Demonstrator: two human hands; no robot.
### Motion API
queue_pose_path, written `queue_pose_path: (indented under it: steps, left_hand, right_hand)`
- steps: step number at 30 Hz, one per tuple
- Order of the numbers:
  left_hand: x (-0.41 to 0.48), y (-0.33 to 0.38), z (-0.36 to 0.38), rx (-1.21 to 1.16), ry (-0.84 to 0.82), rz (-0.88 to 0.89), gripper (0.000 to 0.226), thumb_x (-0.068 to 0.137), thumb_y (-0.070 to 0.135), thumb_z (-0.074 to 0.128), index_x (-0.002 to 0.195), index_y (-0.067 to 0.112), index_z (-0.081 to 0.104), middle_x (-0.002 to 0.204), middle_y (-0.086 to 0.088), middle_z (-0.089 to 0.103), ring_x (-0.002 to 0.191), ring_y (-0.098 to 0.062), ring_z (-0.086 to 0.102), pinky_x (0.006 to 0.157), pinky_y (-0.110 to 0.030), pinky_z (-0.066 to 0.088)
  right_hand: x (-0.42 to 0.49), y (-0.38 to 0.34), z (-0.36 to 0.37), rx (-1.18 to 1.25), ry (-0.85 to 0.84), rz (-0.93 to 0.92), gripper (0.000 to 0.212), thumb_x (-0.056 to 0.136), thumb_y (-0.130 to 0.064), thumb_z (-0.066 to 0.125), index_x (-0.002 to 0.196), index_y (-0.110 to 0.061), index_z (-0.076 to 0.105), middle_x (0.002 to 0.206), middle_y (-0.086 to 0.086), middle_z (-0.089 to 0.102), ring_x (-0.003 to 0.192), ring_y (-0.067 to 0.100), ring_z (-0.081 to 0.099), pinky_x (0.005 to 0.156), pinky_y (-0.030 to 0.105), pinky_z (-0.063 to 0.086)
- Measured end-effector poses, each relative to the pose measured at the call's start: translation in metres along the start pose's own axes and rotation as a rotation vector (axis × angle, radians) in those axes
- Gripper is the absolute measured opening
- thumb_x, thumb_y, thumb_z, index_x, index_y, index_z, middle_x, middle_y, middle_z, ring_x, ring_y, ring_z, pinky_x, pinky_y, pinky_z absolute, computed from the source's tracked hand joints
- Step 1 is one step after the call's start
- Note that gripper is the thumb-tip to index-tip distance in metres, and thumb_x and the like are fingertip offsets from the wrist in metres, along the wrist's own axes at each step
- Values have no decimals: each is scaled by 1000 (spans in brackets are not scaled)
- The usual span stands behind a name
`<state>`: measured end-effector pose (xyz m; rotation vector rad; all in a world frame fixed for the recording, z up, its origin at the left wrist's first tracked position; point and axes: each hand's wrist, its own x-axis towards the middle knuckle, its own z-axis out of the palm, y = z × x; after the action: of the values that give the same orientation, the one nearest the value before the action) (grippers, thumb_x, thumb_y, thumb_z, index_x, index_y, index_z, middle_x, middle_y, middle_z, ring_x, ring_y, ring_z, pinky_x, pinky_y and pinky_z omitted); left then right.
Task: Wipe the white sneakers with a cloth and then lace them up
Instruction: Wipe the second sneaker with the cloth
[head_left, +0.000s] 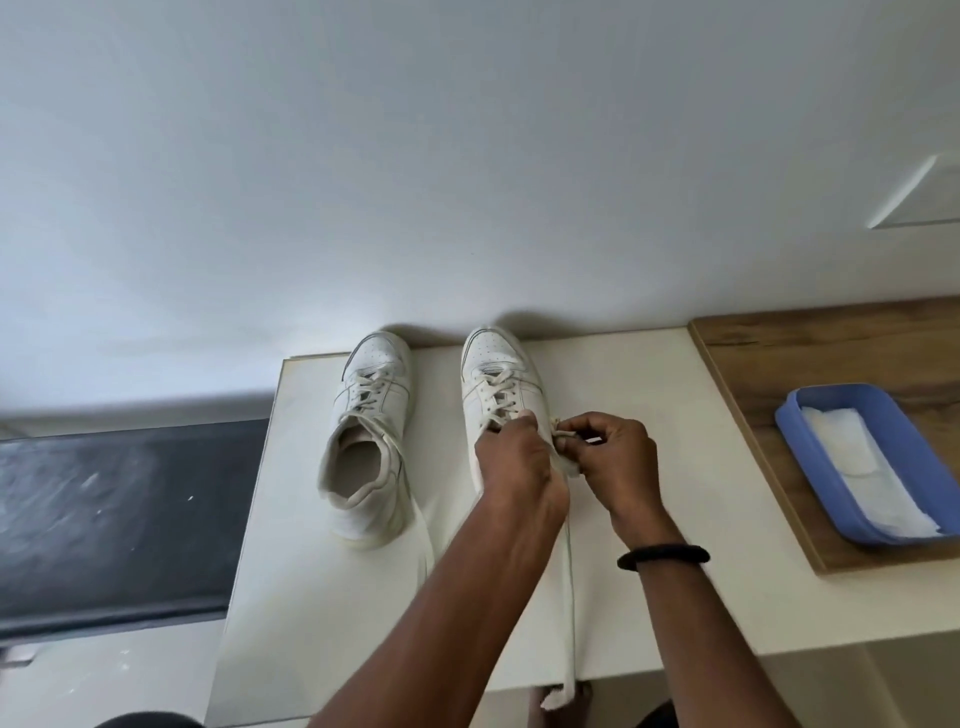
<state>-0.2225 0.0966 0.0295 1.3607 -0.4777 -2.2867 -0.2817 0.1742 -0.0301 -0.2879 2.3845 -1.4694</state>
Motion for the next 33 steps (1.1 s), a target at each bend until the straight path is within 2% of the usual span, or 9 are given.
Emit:
queue_pose_path:
  steps: [3, 11, 14, 16, 19, 21, 23, 29, 33]
  left_hand:
    - [8, -2, 1, 36, 30, 4, 26, 99, -9, 44, 117, 7, 54, 111, -22, 63, 93, -38, 65, 86, -52, 57]
    - [-6, 1, 11, 292, 42, 51, 26, 96, -13, 46, 81, 7, 54, 75, -7, 51, 47, -10, 56, 38, -15, 42]
    - [-20, 4, 9, 469, -28, 42, 21, 95, -4, 54, 82, 12, 54, 87, -5, 58, 70, -10, 57, 60, -21, 45]
    - [-37, 11, 3, 605, -122, 77, 11, 96, 3, 59, 106, 5, 61, 111, -10, 65, 98, -19, 63, 79, -26, 51]
    - [-51, 21, -17, 934, -274, 298, 46, 99, 13, 59, 145, 11, 52, 140, -5, 60, 128, -17, 56, 109, -35, 45]
    - [-50, 26, -27, 1119, -256, 610, 39, 98, 12, 60, 136, 19, 61, 126, 5, 71, 113, -8, 66, 104, -33, 50]
    - [-44, 30, -30, 1185, -234, 766, 32, 97, 14, 62, 127, 23, 67, 107, 10, 76, 96, -6, 72, 92, -34, 56]
    - [-54, 24, -23, 1114, -318, 650, 15, 91, 26, 75, 105, 25, 75, 83, 8, 77, 74, -7, 74, 79, -44, 62]
    - [-87, -7, -13, 1061, -424, 669, 8, 91, 20, 75, 98, 20, 77, 81, 8, 77, 72, -7, 75, 67, -37, 61]
  right_hand:
    - [4, 6, 3, -8, 16, -2, 21, 77, -8, 84, 78, -27, 77, 75, -10, 73, 69, 8, 68, 65, 24, 52]
    - [3, 16, 7, 43, 84, 54, 20, 80, -11, 80, 76, -30, 75, 77, -10, 74, 73, 11, 69, 76, 38, 61]
    - [2, 7, 2, 116, 190, 43, 16, 84, -13, 77, 81, -28, 74, 80, -11, 73, 80, 9, 69, 78, 43, 62]
    - [1, 1, -3, 208, 206, 46, 14, 84, -14, 76, 81, -28, 74, 80, -10, 74, 83, 13, 71, 79, 46, 62]
    - [-6, -9, -10, 311, 151, 28, 11, 83, -15, 77, 85, -26, 78, 82, -7, 77, 83, 16, 72, 77, 48, 62]
    - [-13, -18, -12, 326, 96, -13, 13, 83, -14, 77, 88, -25, 78, 85, -5, 78, 84, 16, 74, 78, 48, 62]
    - [-20, -26, -16, 384, 60, -24, 15, 83, -9, 78, 90, -22, 76, 87, -1, 79, 86, 18, 75, 78, 46, 62]
    - [-47, -50, -46, 669, -74, 20, 13, 88, 3, 69, 95, -7, 74, 88, 12, 77, 80, 24, 74, 72, 38, 61]
    - [-80, -47, -93, 695, -7, 40, 15, 90, 2, 67, 95, -10, 74, 87, 10, 76, 77, 21, 72, 67, 31, 57]
